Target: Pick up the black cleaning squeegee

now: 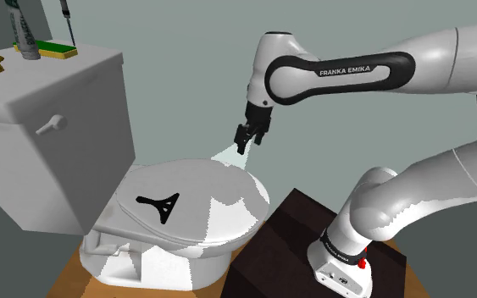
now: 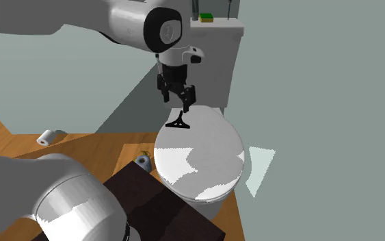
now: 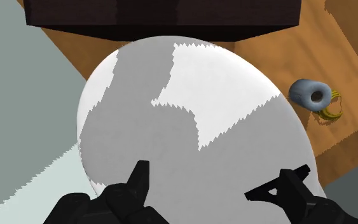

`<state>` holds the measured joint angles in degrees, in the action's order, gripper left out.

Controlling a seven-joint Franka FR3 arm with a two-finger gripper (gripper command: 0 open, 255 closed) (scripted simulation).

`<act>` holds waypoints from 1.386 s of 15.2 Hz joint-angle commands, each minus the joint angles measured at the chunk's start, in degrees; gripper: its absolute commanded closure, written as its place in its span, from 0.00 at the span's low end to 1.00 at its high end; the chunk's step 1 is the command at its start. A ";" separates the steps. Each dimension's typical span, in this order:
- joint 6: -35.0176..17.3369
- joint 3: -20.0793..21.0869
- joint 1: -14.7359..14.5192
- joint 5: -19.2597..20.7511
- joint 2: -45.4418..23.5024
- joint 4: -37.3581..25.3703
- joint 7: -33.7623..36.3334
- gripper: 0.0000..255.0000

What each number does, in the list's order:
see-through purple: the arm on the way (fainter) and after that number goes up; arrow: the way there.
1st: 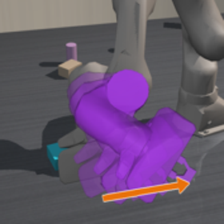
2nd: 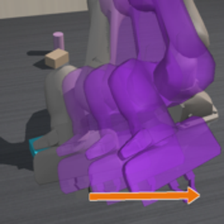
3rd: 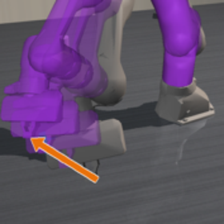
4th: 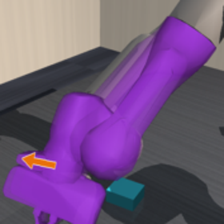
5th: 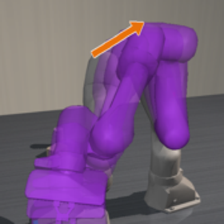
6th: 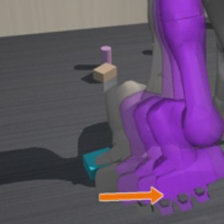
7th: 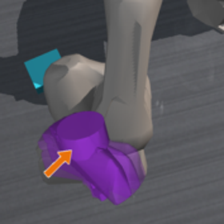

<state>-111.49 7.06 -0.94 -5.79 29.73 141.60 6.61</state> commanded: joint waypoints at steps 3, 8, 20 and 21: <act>-7.52 1.72 -0.89 -0.60 -8.00 -1.00 0.37 0.00; -15.39 3.62 -1.67 -0.32 -18.75 -4.37 0.96 0.00; -27.53 5.97 -4.74 4.99 -45.43 -19.78 4.30 0.00; -28.06 5.95 -5.18 5.55 -47.64 -21.52 4.59 0.00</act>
<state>-138.85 13.00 -5.68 -0.80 -15.66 121.72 10.90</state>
